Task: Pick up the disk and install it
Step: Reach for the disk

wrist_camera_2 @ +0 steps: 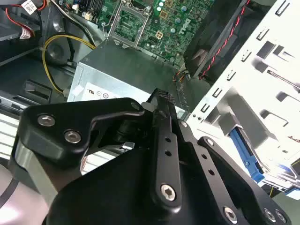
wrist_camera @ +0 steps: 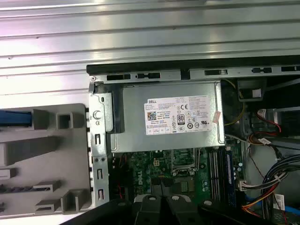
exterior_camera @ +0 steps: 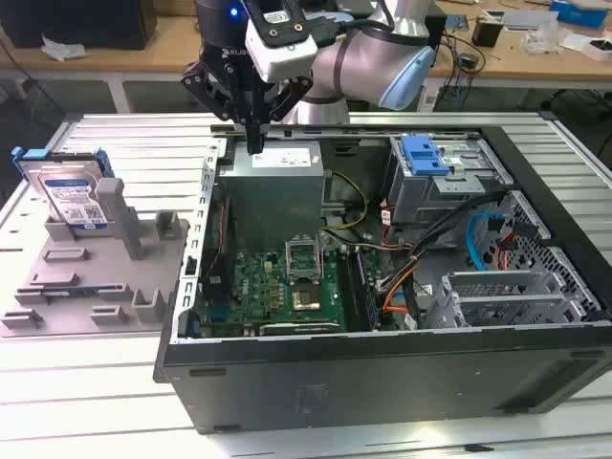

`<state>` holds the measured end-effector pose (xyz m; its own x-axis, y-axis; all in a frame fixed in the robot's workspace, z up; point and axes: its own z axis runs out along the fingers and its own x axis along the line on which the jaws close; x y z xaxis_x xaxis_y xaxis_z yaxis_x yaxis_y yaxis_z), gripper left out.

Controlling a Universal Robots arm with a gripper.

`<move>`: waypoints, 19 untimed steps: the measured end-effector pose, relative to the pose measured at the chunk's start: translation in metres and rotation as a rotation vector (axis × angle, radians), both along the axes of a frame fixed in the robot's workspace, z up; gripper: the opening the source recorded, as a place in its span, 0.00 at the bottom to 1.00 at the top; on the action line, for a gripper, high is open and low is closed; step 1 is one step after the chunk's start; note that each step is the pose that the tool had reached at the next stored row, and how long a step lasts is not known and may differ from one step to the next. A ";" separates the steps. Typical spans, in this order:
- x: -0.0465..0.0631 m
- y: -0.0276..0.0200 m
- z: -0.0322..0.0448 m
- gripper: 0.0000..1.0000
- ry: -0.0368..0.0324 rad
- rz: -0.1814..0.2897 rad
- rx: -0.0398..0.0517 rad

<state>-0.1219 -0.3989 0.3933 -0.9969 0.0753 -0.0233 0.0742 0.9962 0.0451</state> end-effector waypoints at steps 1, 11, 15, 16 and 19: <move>0.000 0.0000 0.0000 0.11 0.0000 0.000 0.0000; 0.000 0.0000 0.0000 0.11 0.0000 0.000 0.0000; -0.003 0.0003 0.0000 0.11 -0.0001 0.000 0.0000; -0.004 0.0008 0.0000 0.11 -0.0001 0.000 0.0000; -0.009 0.0030 0.0001 0.11 0.0001 -0.001 -0.0002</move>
<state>-0.1312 -0.3959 0.3933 -0.9968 0.0760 -0.0232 0.0749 0.9962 0.0449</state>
